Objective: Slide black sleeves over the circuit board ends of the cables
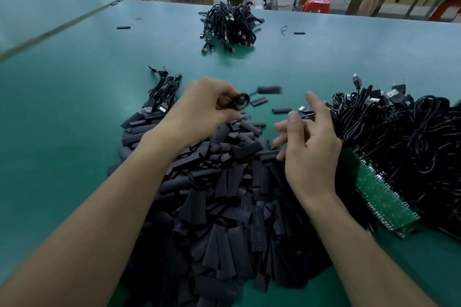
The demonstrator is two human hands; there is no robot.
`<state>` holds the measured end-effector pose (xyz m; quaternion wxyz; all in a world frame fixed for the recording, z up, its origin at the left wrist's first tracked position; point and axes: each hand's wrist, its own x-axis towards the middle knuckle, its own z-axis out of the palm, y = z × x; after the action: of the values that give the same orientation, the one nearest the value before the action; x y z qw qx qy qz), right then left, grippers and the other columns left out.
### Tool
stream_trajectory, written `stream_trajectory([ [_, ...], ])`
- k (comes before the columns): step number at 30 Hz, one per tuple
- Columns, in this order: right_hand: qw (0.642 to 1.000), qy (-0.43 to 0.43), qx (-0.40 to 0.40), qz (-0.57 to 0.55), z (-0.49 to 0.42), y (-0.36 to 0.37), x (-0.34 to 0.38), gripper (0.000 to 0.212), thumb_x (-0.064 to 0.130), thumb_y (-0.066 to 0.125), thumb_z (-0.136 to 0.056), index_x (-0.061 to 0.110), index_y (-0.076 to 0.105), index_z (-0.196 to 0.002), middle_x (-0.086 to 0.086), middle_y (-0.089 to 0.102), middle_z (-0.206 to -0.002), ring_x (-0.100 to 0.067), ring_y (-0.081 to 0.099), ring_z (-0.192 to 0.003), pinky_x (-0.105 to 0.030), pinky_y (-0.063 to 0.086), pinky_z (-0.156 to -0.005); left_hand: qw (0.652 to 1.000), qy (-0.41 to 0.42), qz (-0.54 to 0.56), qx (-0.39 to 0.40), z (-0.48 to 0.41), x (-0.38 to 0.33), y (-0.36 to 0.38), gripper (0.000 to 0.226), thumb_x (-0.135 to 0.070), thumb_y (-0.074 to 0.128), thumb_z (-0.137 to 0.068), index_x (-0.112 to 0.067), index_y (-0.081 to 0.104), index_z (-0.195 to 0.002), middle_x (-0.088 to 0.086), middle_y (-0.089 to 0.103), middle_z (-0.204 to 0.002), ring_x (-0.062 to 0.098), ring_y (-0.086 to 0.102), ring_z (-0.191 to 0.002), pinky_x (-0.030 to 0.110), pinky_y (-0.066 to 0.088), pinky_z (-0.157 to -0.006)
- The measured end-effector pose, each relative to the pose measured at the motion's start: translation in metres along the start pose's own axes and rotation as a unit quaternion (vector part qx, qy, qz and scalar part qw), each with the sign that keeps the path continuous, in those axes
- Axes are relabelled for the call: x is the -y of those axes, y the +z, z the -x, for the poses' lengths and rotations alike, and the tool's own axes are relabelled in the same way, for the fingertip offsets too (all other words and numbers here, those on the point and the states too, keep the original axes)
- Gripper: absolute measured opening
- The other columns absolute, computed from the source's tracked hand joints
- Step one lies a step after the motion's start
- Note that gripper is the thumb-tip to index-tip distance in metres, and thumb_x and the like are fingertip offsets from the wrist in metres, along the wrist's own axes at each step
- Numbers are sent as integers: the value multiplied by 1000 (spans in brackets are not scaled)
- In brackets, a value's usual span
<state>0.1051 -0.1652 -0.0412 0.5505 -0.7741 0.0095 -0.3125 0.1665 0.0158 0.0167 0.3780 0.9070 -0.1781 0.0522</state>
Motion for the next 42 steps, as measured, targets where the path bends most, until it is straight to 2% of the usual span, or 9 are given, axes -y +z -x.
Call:
stream_trajectory([
  [6,990,20,30,135,2,-2,6,57,8,47,-97,15,38,-152,-2,61,-54,-10,57,-58,-10,37,-55,972,-60,-9,-225,-20,27,-8,36,-12,70,-93,-9,66,-129,-2,70,-99,7,60,-82,-6,36,-66],
  [9,984,52,41,162,-2,-2,8,49,7,48,-96,13,51,-144,7,57,-56,5,55,-57,-3,33,-55,959,-136,-7,-247,-36,53,-19,39,-19,67,-96,-11,62,-134,11,73,-113,20,65,-98,4,41,-86],
  [14,977,83,56,187,-5,-2,8,43,8,48,-97,13,56,-139,4,61,-71,0,55,-65,-3,32,-60,957,-216,-38,-191,-46,81,-24,45,-19,70,-92,-8,61,-134,16,67,-124,31,57,-123,37,43,-110],
  [19,971,116,71,196,-9,-3,5,43,7,48,-96,16,52,-137,-13,68,-93,21,50,-68,5,28,-54,955,-184,-109,-203,-39,70,-14,43,-7,66,-91,-11,62,-134,16,63,-132,33,53,-126,36,38,-111],
  [22,970,118,60,203,-10,-3,5,14,9,51,-94,15,54,-106,-8,65,-86,1,50,-63,-7,36,-55,967,-118,-97,-206,-28,50,-4,33,-10,66,-91,-16,67,-124,8,65,-120,26,57,-115,31,46,-103],
  [25,979,51,30,196,-4,-1,5,12,5,54,-92,17,51,-94,4,59,-71,6,54,-65,-5,34,-55,994,-54,12,-97,-14,20,4,28,-10,72,-88,-16,70,-115,-8,66,-98,12,63,-91,10,51,-79],
  [30,995,-55,-34,72,2,-3,7,12,21,52,-84,32,53,-88,9,64,-68,-7,60,-56,-16,43,-55,980,78,146,108,4,-21,24,28,-10,81,-82,-13,73,-109,-2,74,-97,5,68,-88,13,50,-75],
  [36,995,-90,-34,-4,4,-4,10,22,21,53,-83,43,57,-86,6,61,-63,-26,59,-47,-47,49,-50,963,117,224,89,10,-21,42,15,-4,77,-85,-4,67,-96,-2,67,-90,-10,54,-63,13,41,-62],
  [42,993,-119,-13,18,4,-2,11,14,19,48,-94,28,59,-95,6,63,-64,-18,62,-48,-42,50,-49,957,120,258,65,11,-20,46,8,-8,74,-90,-5,67,-93,-5,64,-76,-6,51,-52,9,37,-55],
])
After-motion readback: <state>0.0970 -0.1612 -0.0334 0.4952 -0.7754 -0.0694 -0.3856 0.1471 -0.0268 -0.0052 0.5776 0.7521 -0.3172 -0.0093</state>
